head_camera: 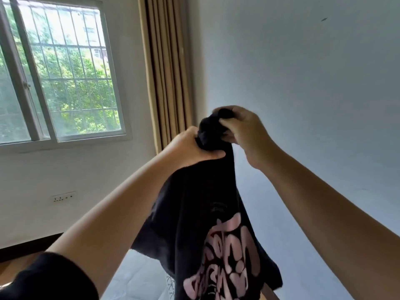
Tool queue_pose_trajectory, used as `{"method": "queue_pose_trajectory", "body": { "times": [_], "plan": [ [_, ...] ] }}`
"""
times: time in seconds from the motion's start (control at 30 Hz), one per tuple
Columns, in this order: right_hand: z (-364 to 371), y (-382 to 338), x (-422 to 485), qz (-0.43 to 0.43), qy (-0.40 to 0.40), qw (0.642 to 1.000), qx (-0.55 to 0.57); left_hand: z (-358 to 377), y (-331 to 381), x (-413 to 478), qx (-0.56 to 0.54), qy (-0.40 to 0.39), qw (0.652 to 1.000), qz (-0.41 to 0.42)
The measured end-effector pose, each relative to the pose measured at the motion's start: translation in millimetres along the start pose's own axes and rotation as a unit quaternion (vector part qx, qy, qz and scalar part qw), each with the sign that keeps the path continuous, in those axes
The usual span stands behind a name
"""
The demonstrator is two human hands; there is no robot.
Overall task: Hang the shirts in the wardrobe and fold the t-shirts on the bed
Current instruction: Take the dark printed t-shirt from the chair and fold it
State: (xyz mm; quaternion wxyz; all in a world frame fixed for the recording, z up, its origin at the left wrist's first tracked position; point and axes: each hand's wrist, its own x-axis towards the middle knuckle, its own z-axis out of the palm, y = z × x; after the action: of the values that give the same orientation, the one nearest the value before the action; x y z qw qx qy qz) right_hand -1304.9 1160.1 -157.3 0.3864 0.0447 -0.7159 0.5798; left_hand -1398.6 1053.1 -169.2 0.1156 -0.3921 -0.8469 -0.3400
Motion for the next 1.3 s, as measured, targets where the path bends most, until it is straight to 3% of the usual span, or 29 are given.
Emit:
{"method": "queue_pose_trajectory", "body": {
  "times": [0.1, 0.27, 0.43, 0.53, 0.67, 0.8, 0.83, 0.9, 0.93, 1.0, 1.07, 1.3],
  "plan": [
    [5.3, -0.4, -11.0, -0.001, -0.121, 0.992, -0.026, 11.2, 1.0, -8.0, -0.156, 0.028, 0.987, -0.032],
    [-24.1, 35.6, -19.1, 0.069, -0.112, 0.988, -0.086, 8.7, -4.0, -12.9, -0.348, 0.103, 0.926, -0.103],
    [-21.9, 100.7, -56.8, 0.197, -0.266, 0.928, -0.174, 7.0, 12.5, -18.0, -0.479, 0.118, 0.866, -0.078],
    [-16.1, 118.2, -77.8, 0.221, -0.288, 0.896, -0.257, 0.2, 16.1, -19.9, -0.515, 0.141, 0.843, -0.061],
    [-26.2, 127.2, -71.0, 0.203, -0.219, 0.898, -0.324, -9.4, -10.3, -15.9, -0.432, 0.203, 0.874, -0.095],
    [-32.4, 119.8, -46.8, 0.142, -0.094, 0.936, -0.308, -13.9, -47.6, -15.4, -0.106, 0.2, 0.944, -0.238],
    [-29.0, 114.6, -42.0, 0.124, -0.074, 0.945, -0.294, -11.4, -50.3, -18.7, -0.031, 0.196, 0.949, -0.245],
    [-18.8, 103.4, -33.8, 0.086, -0.054, 0.957, -0.272, -4.0, -47.1, -26.2, 0.036, 0.207, 0.965, -0.157],
    [-12.3, 96.2, -31.1, 0.066, -0.05, 0.963, -0.257, 1.0, -43.0, -29.6, 0.037, 0.183, 0.979, -0.086],
    [0.4, 82.1, -28.4, 0.034, -0.048, 0.977, -0.203, 10.7, -32.6, -36.8, 0.014, 0.064, 0.998, 0.019],
    [10.2, 69.8, -26.6, 0.012, -0.057, 0.986, -0.155, 20.3, -24.3, -41.7, -0.017, -0.026, 0.999, 0.041],
    [9.8, 59.0, -33.0, 0.018, -0.148, 0.974, -0.171, 32.5, -31.1, -42.6, -0.108, 0.066, 0.992, 0.021]
  ]
}}
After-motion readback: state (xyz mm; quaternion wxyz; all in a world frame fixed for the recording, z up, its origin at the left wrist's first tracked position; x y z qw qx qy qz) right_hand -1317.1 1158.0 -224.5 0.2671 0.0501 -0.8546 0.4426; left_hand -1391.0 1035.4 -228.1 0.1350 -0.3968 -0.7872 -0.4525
